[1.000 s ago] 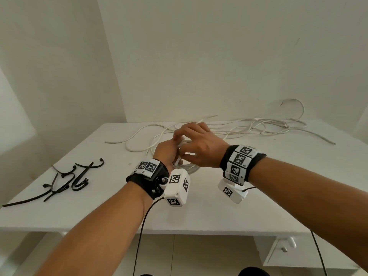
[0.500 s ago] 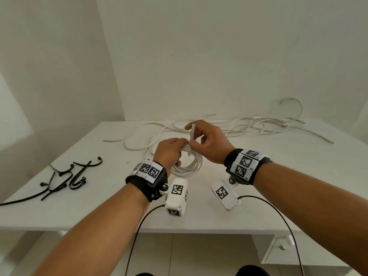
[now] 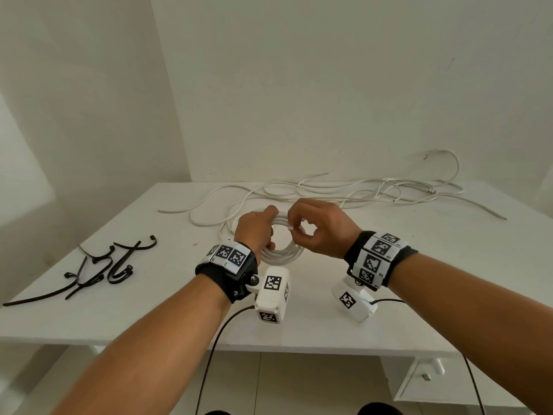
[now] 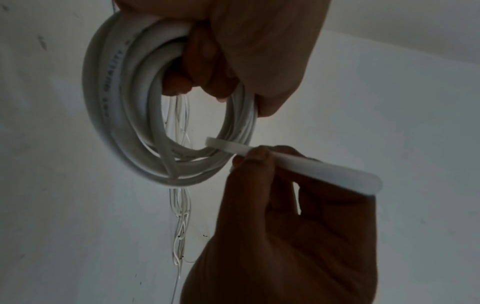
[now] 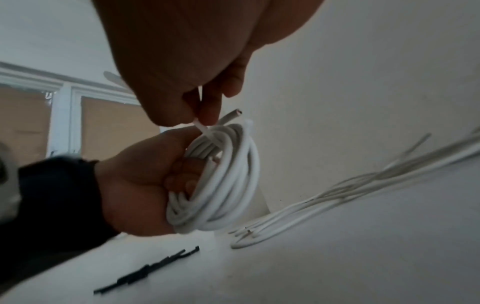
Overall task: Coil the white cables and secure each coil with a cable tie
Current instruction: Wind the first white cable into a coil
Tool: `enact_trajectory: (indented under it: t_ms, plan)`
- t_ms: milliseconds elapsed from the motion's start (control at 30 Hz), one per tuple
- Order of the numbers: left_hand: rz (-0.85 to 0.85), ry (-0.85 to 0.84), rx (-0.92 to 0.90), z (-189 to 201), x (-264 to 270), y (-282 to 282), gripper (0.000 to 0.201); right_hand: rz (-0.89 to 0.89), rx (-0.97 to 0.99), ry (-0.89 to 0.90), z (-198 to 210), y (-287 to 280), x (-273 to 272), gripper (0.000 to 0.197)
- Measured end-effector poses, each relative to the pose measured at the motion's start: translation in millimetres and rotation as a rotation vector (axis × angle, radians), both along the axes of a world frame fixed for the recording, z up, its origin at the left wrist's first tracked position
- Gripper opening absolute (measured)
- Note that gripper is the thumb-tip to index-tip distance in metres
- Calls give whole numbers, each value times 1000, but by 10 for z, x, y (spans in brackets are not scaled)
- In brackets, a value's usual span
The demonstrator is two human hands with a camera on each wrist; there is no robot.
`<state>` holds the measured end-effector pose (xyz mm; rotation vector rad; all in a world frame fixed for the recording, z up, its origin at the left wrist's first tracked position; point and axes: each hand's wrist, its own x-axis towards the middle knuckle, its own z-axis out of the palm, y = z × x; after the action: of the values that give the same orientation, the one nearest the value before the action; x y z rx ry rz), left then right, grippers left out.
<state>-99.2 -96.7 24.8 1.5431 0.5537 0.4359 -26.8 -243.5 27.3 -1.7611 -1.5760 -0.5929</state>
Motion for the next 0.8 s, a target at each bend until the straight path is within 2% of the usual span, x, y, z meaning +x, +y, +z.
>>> enact_trajectory:
  t_ms: [133,267,500,533,667,800]
  plan:
    - [-20,40,-154,-32,-28,-10,24,-21,-51,-144,-11,9,10,4]
    - [-52,55,-263,3,-53,8,20,-12,-64,-195,7,12,-14,6]
    - [-136,49,-247,7,-62,15,27,-18,-93,-197,12,8,-21,7]
    - [-146,40,-233,18,-59,4,30,-15,-70,-135,7,11,-34,7]
    - [-127,-22,-139,59,-23,-10,44,-67,109,337,45,40,-134,8]
    - [-94,-109,-10,85,-20,24,36,-132,130,555,147,94,-144,14]
